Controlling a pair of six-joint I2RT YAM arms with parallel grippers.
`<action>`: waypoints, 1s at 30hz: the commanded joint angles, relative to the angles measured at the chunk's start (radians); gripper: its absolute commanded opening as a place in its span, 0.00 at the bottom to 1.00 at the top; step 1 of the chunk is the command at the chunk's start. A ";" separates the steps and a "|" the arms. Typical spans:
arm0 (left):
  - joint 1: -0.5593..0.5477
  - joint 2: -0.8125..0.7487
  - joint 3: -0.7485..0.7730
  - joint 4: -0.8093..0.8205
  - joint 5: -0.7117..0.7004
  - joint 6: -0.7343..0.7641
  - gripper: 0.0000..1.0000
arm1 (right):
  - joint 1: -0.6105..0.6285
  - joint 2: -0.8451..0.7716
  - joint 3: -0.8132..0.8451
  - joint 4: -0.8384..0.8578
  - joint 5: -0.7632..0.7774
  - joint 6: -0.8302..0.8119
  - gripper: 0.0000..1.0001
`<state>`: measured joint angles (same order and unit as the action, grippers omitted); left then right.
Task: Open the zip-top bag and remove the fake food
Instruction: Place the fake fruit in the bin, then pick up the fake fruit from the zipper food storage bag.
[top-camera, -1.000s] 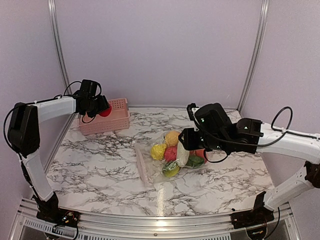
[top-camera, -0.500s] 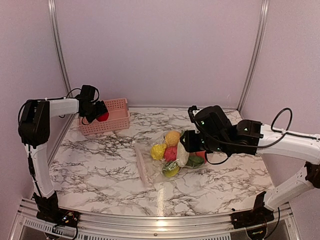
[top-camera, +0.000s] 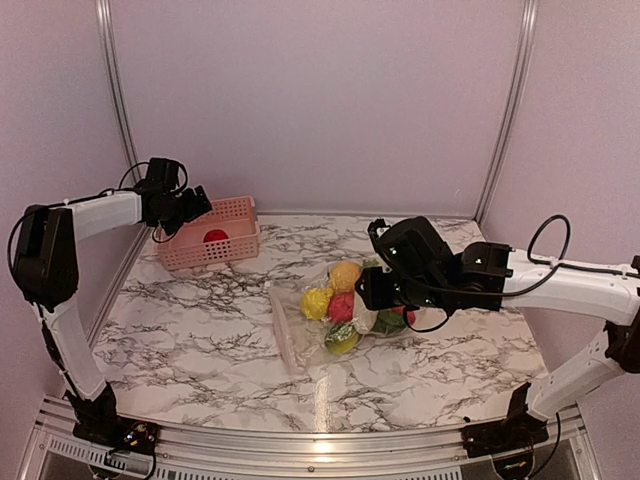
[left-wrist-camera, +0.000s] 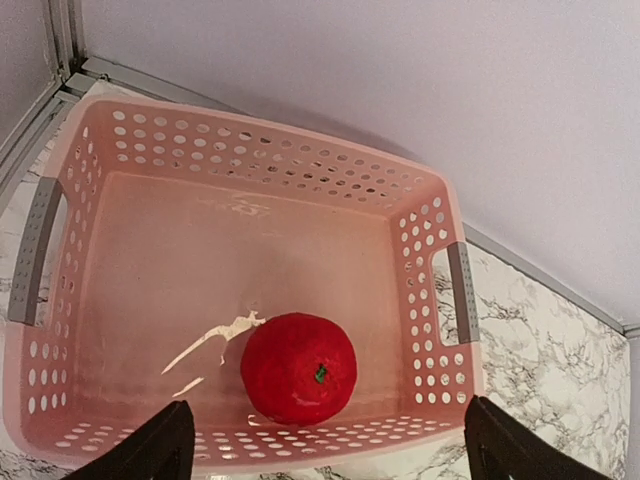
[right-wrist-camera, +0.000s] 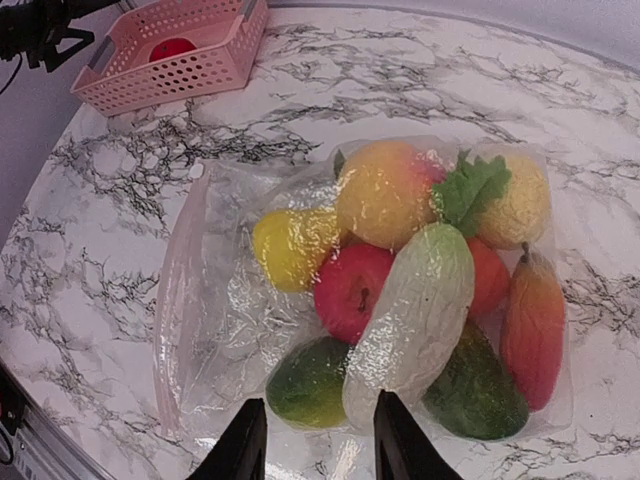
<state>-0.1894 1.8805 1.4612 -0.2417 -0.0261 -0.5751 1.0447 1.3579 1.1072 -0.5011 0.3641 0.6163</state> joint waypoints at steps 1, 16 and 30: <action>-0.012 -0.148 -0.143 0.020 0.022 -0.017 0.96 | 0.008 0.032 -0.008 0.030 -0.022 -0.013 0.35; -0.198 -0.592 -0.670 0.126 0.107 -0.175 0.95 | 0.015 0.149 -0.029 0.093 -0.086 -0.012 0.33; -0.541 -0.453 -0.743 0.310 0.146 -0.294 0.64 | 0.014 0.256 -0.026 0.085 -0.056 0.048 0.26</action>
<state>-0.6861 1.3766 0.7258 -0.0254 0.1081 -0.8337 1.0504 1.5932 1.0752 -0.4126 0.2810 0.6327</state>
